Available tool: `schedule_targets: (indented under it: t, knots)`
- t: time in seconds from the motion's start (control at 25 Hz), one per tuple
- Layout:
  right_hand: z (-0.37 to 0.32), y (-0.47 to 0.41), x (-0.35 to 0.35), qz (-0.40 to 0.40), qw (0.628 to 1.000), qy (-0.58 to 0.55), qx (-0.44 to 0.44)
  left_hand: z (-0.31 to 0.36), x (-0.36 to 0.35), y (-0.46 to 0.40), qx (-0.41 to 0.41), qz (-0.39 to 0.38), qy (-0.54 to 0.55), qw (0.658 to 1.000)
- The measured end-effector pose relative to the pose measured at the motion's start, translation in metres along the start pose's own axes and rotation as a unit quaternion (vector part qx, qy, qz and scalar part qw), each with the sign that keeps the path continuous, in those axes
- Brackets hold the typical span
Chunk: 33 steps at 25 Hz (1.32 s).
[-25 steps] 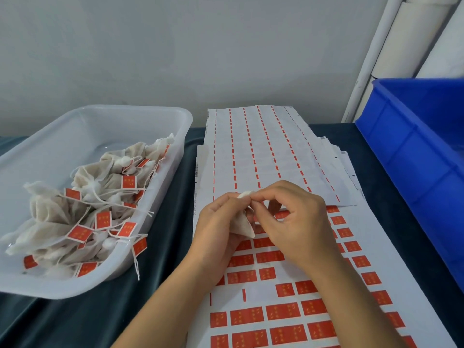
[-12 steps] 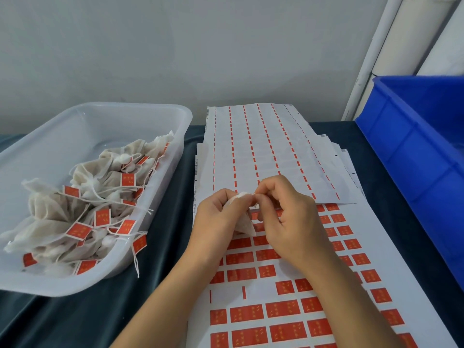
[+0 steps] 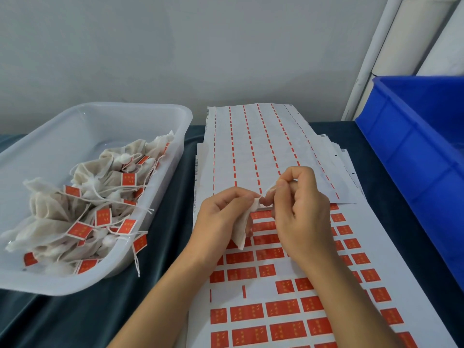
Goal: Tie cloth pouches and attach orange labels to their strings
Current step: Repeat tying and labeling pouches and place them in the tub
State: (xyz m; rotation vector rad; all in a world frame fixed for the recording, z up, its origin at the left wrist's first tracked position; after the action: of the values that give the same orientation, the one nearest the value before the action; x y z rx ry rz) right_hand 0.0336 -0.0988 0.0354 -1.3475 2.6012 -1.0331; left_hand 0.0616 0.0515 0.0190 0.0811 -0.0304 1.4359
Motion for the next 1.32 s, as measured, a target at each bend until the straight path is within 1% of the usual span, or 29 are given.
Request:
schedule_targets:
  t: [0.08,0.2,0.36,0.44,0.56,0.64,0.72,0.88,0.96,1.08,1.2,1.28,1.32]
  knots:
    - [0.0,0.0,0.002,0.03,0.999,0.037,0.01,0.001,0.0,-0.001,0.001,-0.007,-0.022,1.0]
    - [0.001,0.001,0.004,0.063,0.995,0.077,0.001,0.002,-0.004,0.0,0.003,-0.021,-0.048,0.999]
    - [-0.001,0.001,0.005,0.06,0.997,0.05,0.002,0.004,-0.005,0.002,-0.005,-0.035,-0.061,0.998]
    - [-0.002,0.001,0.004,0.054,0.996,0.067,0.008,0.003,-0.006,0.002,-0.014,-0.04,-0.072,0.996]
    - [-0.002,0.002,0.003,0.078,0.992,0.101,-0.003,0.004,-0.009,0.003,-0.025,-0.053,-0.076,0.995]
    - [-0.002,0.002,0.003,0.078,0.992,0.101,-0.002,0.004,-0.009,0.002,-0.031,-0.052,-0.068,0.996]
    - [-0.001,0.001,0.004,0.07,0.993,0.096,0.002,0.004,-0.007,0.002,-0.041,-0.049,-0.066,0.996]
    - [-0.004,-0.001,0.004,0.043,0.987,0.154,0.003,0.008,-0.011,0.005,-0.078,-0.059,-0.048,0.994]
    - [-0.008,-0.004,0.004,0.027,0.985,0.171,0.007,0.011,-0.011,0.005,-0.092,-0.051,-0.031,0.994]
    - [-0.016,-0.014,0.006,0.003,0.979,0.202,0.017,0.01,-0.008,0.006,-0.088,-0.028,0.0,0.996]
    - [-0.025,-0.023,0.005,-0.053,0.967,0.246,0.028,0.009,-0.007,0.008,-0.075,-0.015,0.03,0.997]
    - [-0.028,-0.023,0.008,-0.091,0.955,0.28,0.025,0.01,-0.008,0.011,-0.086,-0.006,0.023,0.996]
    - [-0.028,-0.021,0.012,-0.097,0.952,0.288,0.016,0.011,-0.008,0.012,-0.093,-0.002,0.021,0.995]
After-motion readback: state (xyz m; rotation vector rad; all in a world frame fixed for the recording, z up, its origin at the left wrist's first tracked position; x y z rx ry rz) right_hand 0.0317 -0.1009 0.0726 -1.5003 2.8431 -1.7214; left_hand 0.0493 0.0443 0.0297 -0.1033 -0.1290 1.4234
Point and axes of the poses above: each hand's wrist, its own y-axis away from the middle knuckle, its own x-axis out of the back of the hand, z = x × y, the point moved 5 cm from there along -y, towards the middle knuckle, and after that the axes turned 10 degrees about z, right-handed, at the moved point
